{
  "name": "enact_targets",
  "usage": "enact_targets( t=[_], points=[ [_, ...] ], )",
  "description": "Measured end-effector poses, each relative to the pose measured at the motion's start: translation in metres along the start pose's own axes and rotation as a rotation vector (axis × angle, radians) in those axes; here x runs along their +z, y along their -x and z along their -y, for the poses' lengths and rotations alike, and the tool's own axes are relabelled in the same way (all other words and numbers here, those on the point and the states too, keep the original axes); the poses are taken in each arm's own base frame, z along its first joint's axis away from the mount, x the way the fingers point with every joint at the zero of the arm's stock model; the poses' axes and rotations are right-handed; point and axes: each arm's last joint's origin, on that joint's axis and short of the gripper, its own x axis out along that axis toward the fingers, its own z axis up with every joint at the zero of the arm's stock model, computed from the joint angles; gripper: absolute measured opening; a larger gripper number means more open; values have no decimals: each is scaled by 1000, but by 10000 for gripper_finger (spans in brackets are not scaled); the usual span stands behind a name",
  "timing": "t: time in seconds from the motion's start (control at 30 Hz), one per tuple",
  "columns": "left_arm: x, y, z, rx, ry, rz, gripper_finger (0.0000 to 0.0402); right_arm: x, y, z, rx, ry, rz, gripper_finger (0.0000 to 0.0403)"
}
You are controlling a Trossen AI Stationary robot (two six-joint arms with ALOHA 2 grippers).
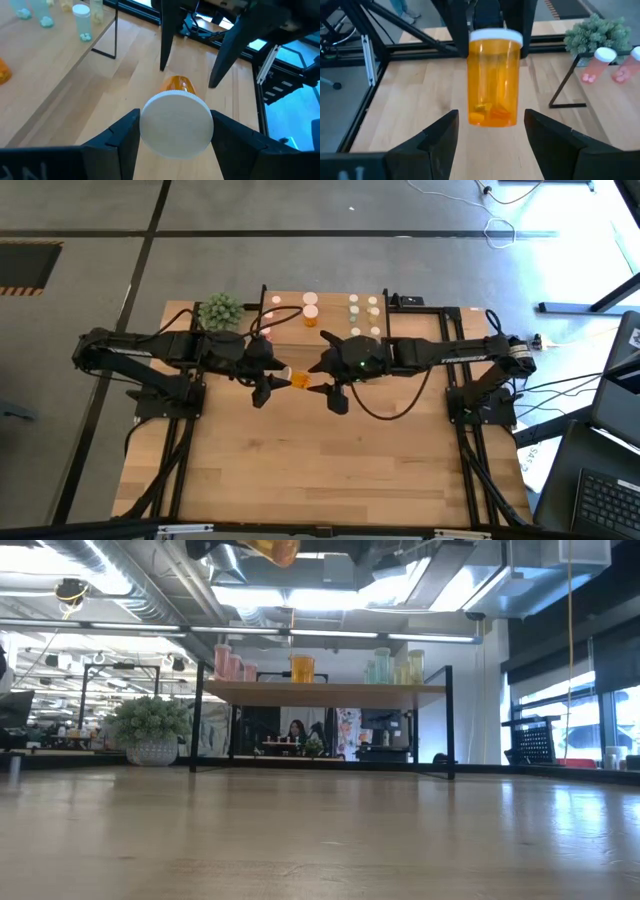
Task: Pick and place medicine bottles onto shelf by color
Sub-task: Put the orange medicine bottle on the shelf, aligned with the other orange medicine bottle
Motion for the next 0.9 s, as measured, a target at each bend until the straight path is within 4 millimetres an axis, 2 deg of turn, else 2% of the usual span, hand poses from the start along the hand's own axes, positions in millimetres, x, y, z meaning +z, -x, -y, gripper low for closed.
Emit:
enact_targets(
  t=[0.2, 0.4, 0.9],
  points=[
    [0, 0, 0, -1, 0, 0, 198, -3, -8, 5, 42, -1, -23, 229],
    [0, 0, 0, -1, -1, 0, 198, 0, -8, 4, 46, 72, 12, 229],
    [1, 0, 0, -4, 0, 7, 198, 0, -11, 16, 53, 1, 14, 229]
  ],
)
